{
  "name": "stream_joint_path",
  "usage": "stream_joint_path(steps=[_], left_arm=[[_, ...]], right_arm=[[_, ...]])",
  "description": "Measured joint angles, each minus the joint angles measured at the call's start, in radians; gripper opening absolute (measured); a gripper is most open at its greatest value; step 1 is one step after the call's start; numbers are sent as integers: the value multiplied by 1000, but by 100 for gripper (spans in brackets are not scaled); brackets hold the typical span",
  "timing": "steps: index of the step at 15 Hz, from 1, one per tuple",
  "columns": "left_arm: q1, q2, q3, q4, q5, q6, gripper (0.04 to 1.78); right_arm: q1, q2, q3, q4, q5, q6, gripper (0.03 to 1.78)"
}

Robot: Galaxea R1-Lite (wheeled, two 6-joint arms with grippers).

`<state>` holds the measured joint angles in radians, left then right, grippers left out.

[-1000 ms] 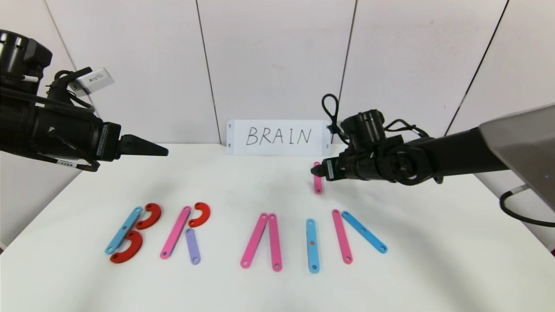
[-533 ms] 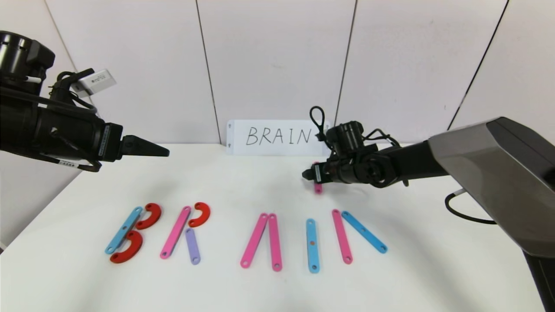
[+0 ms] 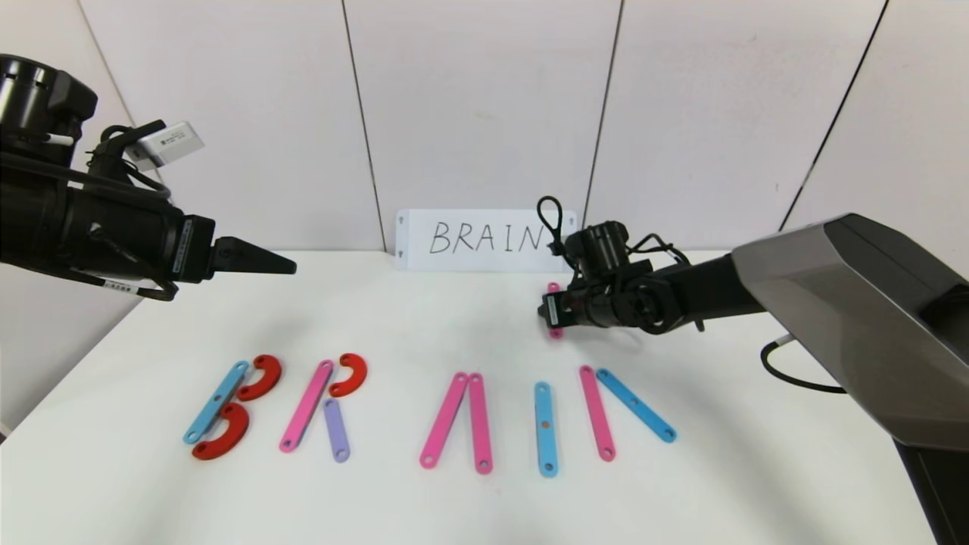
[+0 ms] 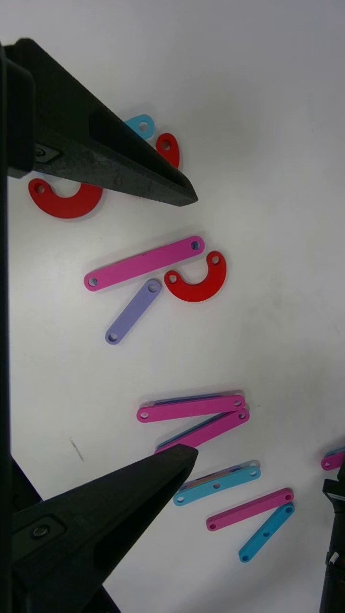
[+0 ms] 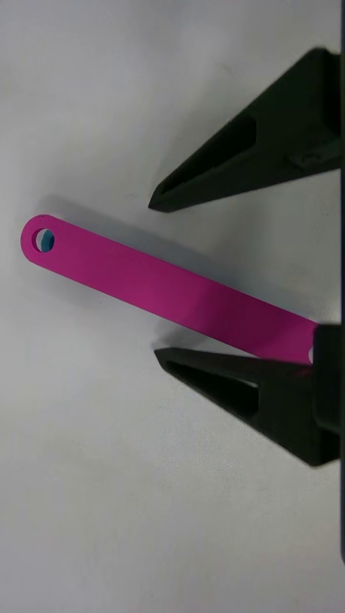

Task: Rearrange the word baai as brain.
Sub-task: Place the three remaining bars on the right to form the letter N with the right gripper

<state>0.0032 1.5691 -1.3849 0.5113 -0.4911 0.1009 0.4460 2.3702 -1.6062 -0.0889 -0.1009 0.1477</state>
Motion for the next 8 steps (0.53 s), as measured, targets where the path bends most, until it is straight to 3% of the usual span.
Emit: stream_joint_path(steps=[2, 4, 8], left_arm=[[0, 0, 0, 0, 0, 0, 174], [0, 0, 1, 0, 0, 0, 174], [0, 0, 1, 0, 0, 0, 174]], right_arm=[[0, 2, 0, 0, 0, 1, 55], [1, 5, 0, -2, 0, 3, 33], [0, 2, 0, 6, 0, 4, 30]])
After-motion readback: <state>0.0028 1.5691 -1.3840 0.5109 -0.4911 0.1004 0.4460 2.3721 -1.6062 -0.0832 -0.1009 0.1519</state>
